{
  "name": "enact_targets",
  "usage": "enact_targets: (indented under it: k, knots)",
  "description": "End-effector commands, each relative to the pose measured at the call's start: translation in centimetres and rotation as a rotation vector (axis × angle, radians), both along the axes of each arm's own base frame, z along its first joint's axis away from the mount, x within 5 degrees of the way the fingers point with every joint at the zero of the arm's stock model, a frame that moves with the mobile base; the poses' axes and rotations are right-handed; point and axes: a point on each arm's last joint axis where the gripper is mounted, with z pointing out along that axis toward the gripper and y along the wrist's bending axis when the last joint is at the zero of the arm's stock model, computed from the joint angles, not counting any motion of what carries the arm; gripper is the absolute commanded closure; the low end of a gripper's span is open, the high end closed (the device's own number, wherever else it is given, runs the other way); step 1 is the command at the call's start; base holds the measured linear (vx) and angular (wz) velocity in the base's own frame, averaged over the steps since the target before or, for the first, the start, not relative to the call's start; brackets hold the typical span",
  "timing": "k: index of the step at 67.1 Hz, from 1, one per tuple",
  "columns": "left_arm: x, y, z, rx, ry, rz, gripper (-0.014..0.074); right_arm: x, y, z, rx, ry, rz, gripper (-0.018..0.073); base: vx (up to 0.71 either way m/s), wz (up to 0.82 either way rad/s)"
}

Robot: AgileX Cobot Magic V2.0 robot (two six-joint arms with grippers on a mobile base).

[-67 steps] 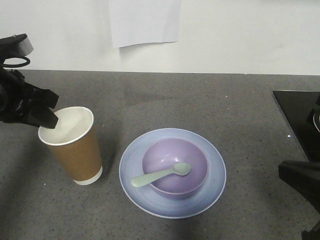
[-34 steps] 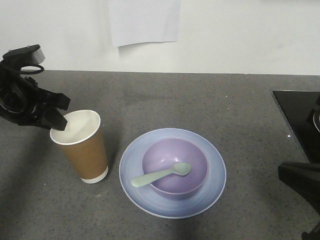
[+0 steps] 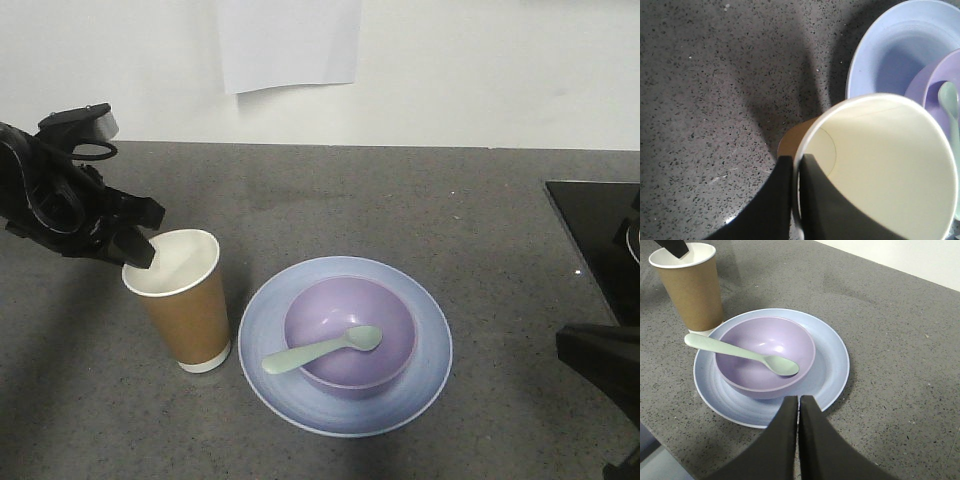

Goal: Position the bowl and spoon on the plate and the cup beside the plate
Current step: 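Move the cup beside the plate and lower it onto the counter, then open the left gripper and raise it away from the cup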

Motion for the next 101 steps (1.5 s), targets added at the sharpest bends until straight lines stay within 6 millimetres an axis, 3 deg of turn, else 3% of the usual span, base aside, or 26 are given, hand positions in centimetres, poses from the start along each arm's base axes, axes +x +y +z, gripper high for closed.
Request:
enact_targets:
  k: [1,25,63,78,101]
  knots:
    - [-0.3,-0.3,2.0,-0.047,-0.078,0.010,0.0603,0.3,-0.1,1.3,0.037,-0.074,-0.022,0.0564,0.00,0.00]
    - [-0.4,-0.3,2.0,-0.047,-0.070,0.006,0.0570,0.3,-0.1,1.3,0.037,-0.074,-0.022,0.0564,0.00,0.00]
    - [-0.6,-0.3,1.9,-0.044,-0.043,-0.008,0.0302,0.3,-0.1,1.3,0.037,-0.074,-0.022,0.0564,0.00,0.00]
    - [-0.6,-0.3,2.1,-0.047,-0.048,-0.007,0.0299,0.3,-0.1,1.3,0.037,-0.074,-0.022,0.0564,0.00,0.00]
    - [-0.5,-0.5,4.6,-0.067,-0.097,-0.028,0.0299,0.3,-0.1,1.3,0.037,-0.075,-0.022,0.0564,0.00,0.00]
